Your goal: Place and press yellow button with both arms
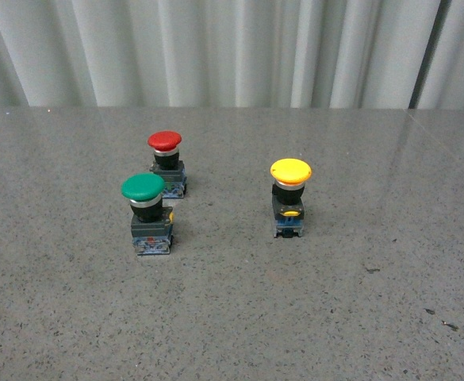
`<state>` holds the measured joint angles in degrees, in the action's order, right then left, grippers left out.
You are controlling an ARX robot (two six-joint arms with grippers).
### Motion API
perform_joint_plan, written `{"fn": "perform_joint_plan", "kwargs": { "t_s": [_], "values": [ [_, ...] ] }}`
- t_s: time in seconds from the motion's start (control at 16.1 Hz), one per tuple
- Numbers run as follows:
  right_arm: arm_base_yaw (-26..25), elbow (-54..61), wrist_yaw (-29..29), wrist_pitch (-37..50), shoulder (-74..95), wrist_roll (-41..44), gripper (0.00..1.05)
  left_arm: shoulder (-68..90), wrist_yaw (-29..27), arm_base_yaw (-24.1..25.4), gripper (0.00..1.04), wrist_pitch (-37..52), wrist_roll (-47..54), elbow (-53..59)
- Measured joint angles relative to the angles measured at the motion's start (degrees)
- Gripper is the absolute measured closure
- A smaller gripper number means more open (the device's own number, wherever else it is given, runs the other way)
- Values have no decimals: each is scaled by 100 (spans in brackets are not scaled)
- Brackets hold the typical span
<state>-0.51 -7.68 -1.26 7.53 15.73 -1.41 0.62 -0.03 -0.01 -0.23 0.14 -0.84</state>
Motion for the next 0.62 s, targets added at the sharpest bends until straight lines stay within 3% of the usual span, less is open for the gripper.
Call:
{"fn": "perform_joint_plan", "kwargs": {
  "t_s": [0.31, 0.44, 0.62],
  "values": [
    [50, 317, 129, -59, -404, 70, 103, 0, 0, 0, 7, 0, 0, 0],
    [50, 389, 131, -769, -992, 87, 103, 0, 0, 0, 7, -2, 0, 0],
    [50, 466, 129, -796, -1296, 96, 103, 0, 0, 0, 7, 0, 0, 0]
  ]
}}
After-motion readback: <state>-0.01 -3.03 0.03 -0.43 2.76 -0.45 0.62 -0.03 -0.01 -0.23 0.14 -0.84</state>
